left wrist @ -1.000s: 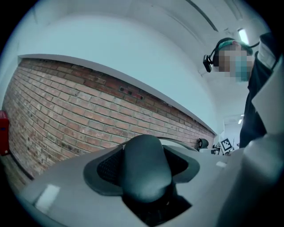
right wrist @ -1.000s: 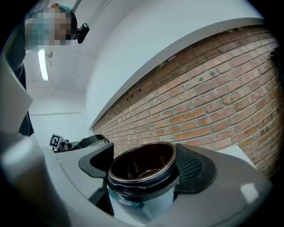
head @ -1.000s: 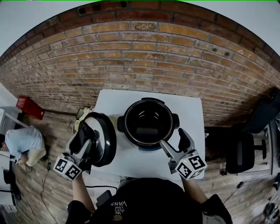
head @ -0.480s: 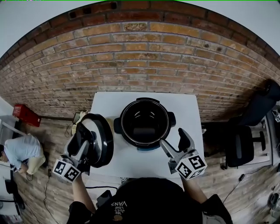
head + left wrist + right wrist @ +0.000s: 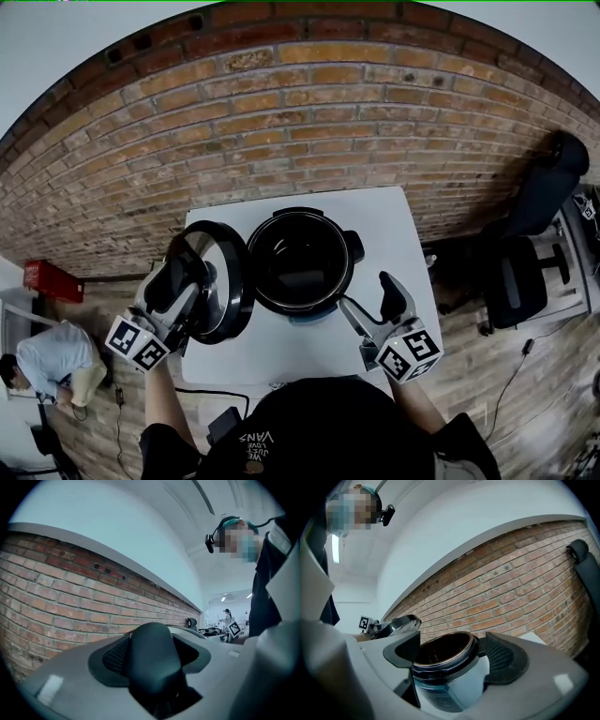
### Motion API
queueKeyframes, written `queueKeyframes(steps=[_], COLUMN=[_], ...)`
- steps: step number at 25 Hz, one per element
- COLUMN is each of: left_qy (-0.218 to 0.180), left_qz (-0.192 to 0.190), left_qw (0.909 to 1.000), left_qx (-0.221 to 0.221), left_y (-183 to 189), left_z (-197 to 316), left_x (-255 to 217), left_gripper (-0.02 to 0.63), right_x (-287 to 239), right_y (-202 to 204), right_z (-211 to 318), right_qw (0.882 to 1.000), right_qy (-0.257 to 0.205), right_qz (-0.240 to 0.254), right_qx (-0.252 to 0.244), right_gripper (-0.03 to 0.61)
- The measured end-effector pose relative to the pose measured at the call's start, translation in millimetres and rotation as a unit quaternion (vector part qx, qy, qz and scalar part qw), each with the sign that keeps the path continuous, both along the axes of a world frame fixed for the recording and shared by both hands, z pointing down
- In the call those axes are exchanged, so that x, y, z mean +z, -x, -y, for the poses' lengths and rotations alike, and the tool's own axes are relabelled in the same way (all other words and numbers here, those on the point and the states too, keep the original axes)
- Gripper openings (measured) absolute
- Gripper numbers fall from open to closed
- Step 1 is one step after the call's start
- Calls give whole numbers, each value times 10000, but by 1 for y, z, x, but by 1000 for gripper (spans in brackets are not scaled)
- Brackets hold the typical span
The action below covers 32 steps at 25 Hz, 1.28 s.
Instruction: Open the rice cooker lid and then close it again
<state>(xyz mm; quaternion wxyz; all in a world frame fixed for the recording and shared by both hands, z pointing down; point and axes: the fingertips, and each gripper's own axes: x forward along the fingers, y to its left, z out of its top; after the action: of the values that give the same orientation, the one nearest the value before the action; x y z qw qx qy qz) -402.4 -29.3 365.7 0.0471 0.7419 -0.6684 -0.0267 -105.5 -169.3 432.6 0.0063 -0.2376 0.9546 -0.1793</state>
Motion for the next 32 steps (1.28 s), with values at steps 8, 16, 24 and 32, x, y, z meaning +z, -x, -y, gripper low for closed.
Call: queueKeyframes(steps=[8, 16, 24, 32], left_qy=[121, 444, 934, 1193], left_qz=[445, 896, 1496, 1991], left_qw=[9922, 9686, 9298, 8971], left_qx=[1162, 2278, 3230, 3759], left_y=[-32, -84, -131, -166], left_z=[74, 132, 161, 168], left_x=[-14, 1, 26, 52], left_gripper=[278, 278, 278, 278], right_x=[2, 9, 15, 18], right_y=[-34, -67, -99, -111], right_z=[1, -3, -8, -10], right_qw=[9979, 9923, 9854, 9826], right_qy=[20, 105, 159, 177], right_qz=[21, 90, 114, 156], right_qx=[653, 1232, 1689, 1840], right_gripper=[428, 428, 428, 428])
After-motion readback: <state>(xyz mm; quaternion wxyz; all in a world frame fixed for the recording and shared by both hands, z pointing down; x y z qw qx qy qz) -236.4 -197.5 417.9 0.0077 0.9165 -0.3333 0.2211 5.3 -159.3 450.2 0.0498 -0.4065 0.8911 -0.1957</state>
